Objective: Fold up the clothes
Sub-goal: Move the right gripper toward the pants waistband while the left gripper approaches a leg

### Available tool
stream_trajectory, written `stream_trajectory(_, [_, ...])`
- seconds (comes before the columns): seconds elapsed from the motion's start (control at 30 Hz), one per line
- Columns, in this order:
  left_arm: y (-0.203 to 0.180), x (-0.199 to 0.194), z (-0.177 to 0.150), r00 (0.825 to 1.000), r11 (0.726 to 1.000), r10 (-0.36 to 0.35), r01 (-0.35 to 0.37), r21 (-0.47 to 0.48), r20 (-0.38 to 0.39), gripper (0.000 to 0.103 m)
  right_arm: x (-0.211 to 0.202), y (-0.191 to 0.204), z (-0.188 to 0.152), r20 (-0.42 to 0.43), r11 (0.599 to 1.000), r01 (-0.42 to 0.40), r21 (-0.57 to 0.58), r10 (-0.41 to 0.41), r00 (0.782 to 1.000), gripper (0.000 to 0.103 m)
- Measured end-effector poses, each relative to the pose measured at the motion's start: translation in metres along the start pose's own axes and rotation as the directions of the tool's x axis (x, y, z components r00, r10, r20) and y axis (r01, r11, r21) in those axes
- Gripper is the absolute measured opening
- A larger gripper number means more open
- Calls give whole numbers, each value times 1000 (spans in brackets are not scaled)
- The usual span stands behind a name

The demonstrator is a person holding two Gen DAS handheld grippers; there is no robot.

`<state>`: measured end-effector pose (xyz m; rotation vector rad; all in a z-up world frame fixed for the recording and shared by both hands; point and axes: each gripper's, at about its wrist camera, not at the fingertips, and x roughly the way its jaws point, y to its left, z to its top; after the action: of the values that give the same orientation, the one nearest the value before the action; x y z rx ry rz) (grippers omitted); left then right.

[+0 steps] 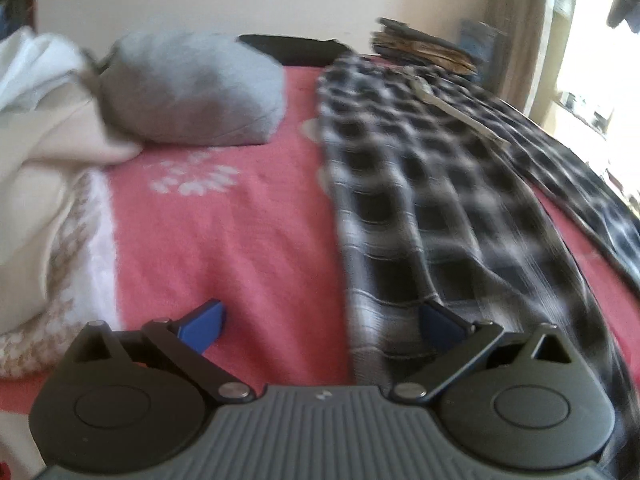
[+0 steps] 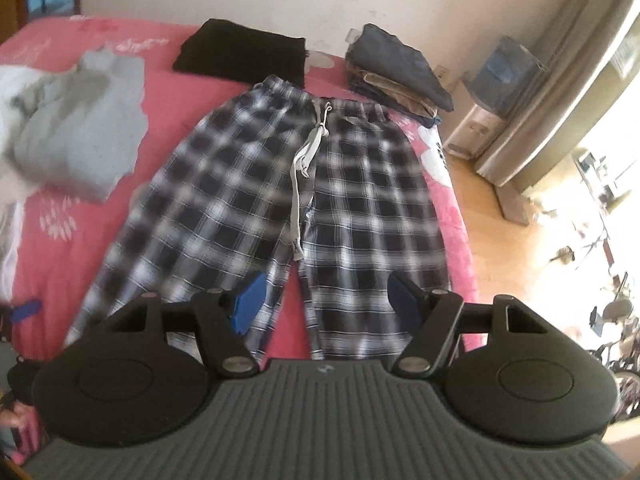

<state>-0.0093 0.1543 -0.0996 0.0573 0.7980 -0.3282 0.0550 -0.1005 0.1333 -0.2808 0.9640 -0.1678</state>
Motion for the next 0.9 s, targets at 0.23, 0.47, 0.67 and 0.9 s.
stream_trajectory(0.23, [-3,3,-2,1000,1000,15,-15,9,6,103,26,-25,-4,-23,1000,3,30,-3,1000,67])
stream_trajectory(0.47, [-9,3,-4,999,998,44,-44,37,15,103,57,-40,-15,-40,995,-38,89,42,998,67])
stream_trajectory(0.67, [-16,4,-9,996,994,73,-77,73,49,103,77,-35,-16,-46,984,-144,104,149,988,67])
stream_trajectory(0.9, [-14,6,-5,997,995,69,-72,66,36,103,101,-30,-28,-15,960,-252,123,255,967,67])
